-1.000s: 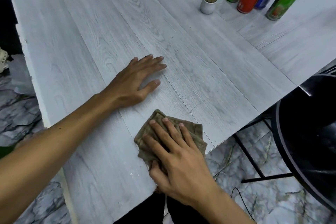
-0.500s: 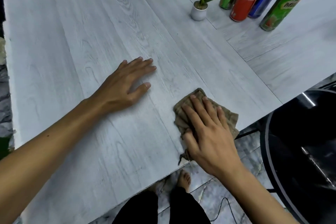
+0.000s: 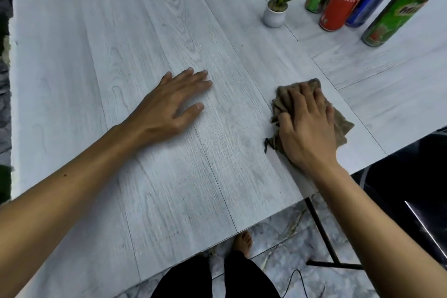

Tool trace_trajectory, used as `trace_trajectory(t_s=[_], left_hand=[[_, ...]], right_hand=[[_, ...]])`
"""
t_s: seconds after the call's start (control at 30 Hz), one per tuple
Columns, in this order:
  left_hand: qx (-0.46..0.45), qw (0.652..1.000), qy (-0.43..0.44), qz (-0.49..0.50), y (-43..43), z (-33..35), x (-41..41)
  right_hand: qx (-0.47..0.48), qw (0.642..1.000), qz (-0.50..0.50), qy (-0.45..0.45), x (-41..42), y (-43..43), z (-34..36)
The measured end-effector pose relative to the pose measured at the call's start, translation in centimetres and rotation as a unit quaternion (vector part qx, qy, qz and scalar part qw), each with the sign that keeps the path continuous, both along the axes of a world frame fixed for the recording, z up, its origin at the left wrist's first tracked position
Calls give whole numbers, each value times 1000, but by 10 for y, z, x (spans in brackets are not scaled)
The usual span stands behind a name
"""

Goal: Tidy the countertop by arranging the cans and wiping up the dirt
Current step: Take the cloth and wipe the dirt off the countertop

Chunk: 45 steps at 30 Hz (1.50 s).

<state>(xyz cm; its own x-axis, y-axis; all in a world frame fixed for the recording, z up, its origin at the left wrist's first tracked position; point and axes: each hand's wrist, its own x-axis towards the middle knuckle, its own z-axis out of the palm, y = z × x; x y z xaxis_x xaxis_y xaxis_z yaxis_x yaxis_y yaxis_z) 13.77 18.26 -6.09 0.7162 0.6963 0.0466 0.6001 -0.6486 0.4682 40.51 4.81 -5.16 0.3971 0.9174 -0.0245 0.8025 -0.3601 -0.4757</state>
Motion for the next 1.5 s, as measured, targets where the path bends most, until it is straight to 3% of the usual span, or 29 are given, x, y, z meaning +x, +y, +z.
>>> trace_trajectory(t_s=[0.43, 0.67, 0.9, 1.13, 1.5], left_hand=[[2, 1000, -5, 11, 16, -7, 5], [6, 1000, 7, 8, 10, -4, 9], [-3, 1000, -2, 28, -2, -2, 19], [-7, 999, -10, 43, -18, 0, 36], [0, 996, -15, 85, -60, 17, 68]], right_hand=[[27, 992, 123, 7, -47, 53, 0], [33, 969, 245, -20, -73, 10, -10], [33, 953, 302, -6, -68, -51, -12], [31, 957, 287, -13, -26, -92, -12], [8, 993, 117, 23, 11, -54, 4]])
